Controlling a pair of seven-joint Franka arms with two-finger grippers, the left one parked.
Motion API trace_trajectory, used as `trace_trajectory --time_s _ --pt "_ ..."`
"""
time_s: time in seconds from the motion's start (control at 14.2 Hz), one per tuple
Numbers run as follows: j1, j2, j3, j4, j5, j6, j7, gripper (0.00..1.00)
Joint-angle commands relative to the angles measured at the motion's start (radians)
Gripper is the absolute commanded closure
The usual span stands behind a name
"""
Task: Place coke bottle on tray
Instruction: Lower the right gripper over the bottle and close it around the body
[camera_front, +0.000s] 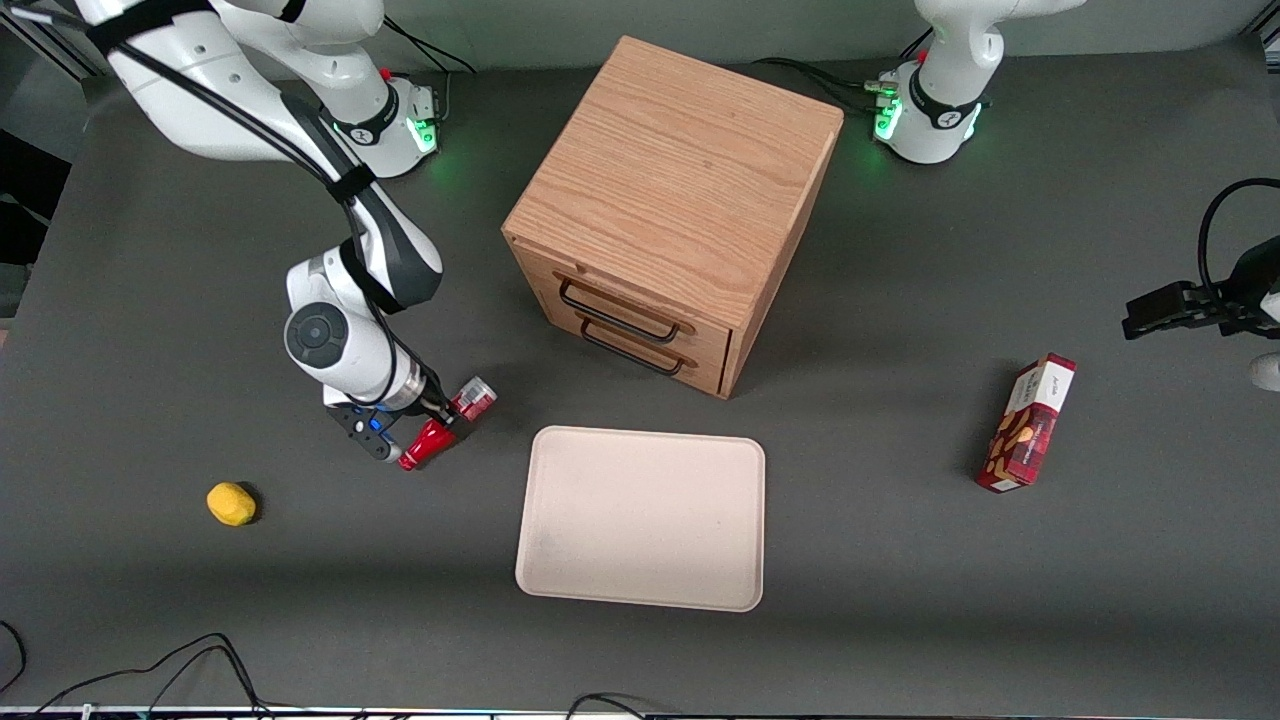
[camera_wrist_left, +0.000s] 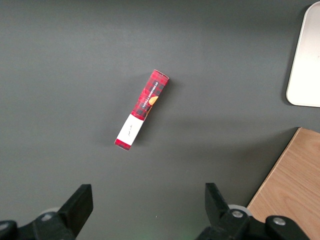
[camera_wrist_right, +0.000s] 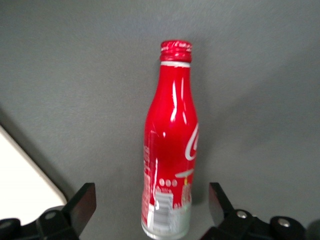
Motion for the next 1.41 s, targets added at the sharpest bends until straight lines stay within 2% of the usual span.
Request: trace_trajectory --time_s 0.0,0.28,0.63,0.7,0.91,0.98,1.12,1.34 --pt "0.000 0.054 0.000 0.005 -0.043 0.065 0.050 0.00" --pt "-0.001 0.081 -0.008 0.005 -0.051 0.074 0.056 0.02" --pt "-0.007 0.093 -0.009 -0.009 -0.062 0.106 0.055 0.30" --pt "-0.009 0.094 -0.009 -0.009 -0.065 0.106 0.055 0.38" --pt "-0.010 0.085 -0.009 -0.005 -0.065 0.102 0.052 0.79" --pt "-0.009 0.078 -0.008 0.000 -0.065 0.099 0.047 0.87" --pt "-0.009 0.050 -0.008 0.020 -0.066 0.074 0.033 0.95" --pt "-0.006 0.016 0.000 0.141 -0.065 -0.105 -0.017 0.96"
